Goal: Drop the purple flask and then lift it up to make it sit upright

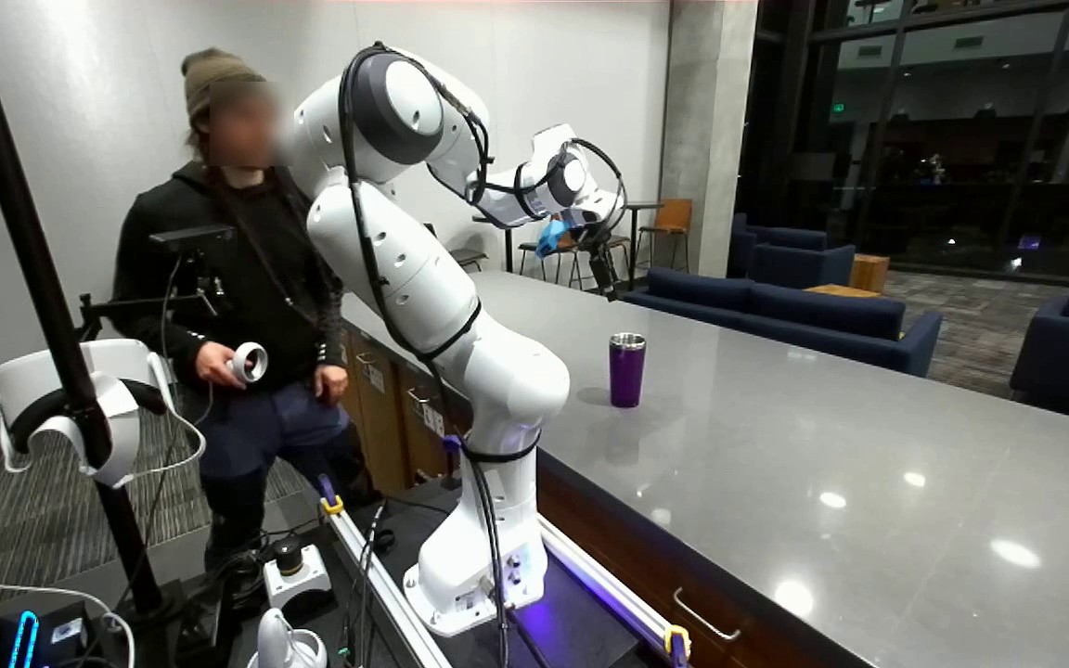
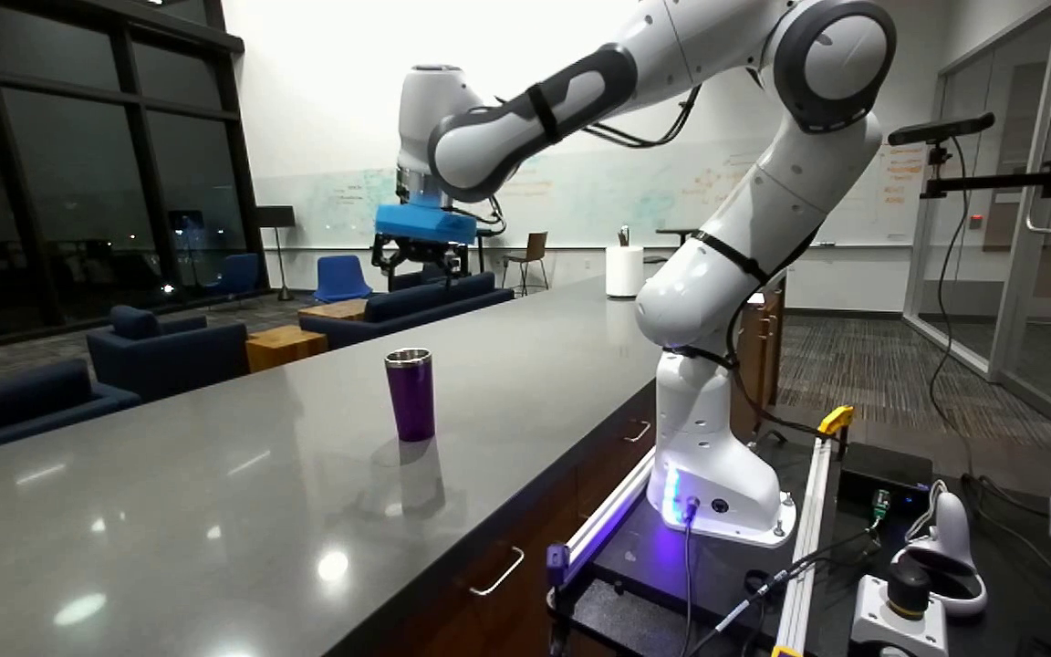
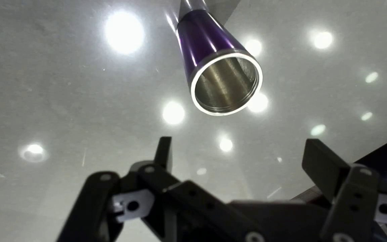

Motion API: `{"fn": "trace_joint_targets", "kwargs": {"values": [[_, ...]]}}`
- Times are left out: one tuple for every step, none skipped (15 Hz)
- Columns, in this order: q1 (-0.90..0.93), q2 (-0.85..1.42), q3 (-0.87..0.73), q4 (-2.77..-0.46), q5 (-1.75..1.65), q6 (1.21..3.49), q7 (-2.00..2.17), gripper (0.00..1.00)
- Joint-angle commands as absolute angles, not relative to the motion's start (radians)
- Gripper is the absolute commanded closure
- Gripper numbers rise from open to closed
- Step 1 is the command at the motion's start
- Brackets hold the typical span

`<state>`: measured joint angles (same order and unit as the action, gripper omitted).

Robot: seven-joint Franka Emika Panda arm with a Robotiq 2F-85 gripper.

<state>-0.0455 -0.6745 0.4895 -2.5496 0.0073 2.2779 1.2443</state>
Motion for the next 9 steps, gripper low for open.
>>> {"fn": "trace_joint_targets", "kwargs": {"values": [[-0.011, -0.656, 0.508, -2.580, -0.077, 2.347, 1.261, 0.00], [0.000, -0.645, 0.520, -2.590, -0.095, 2.408, 1.263, 0.00], [0.016, -0.640, 0.522, -2.603, -0.085, 2.497, 1.287, 0.00], [0.020, -0.630, 0.540, -2.599, -0.075, 2.571, 1.325, 0.00], [0.009, -0.624, 0.571, -2.596, -0.104, 2.638, 1.340, 0.00], [-0.014, -0.618, 0.619, -2.577, -0.149, 2.673, 1.352, 0.00], [-0.043, -0.623, 0.675, -2.554, -0.199, 2.674, 1.369, 0.00], [-0.063, -0.628, 0.730, -2.533, -0.240, 2.677, 1.392, 0.00], [-0.096, -0.632, 0.799, -2.509, -0.285, 2.683, 1.429, 0.00]]}}
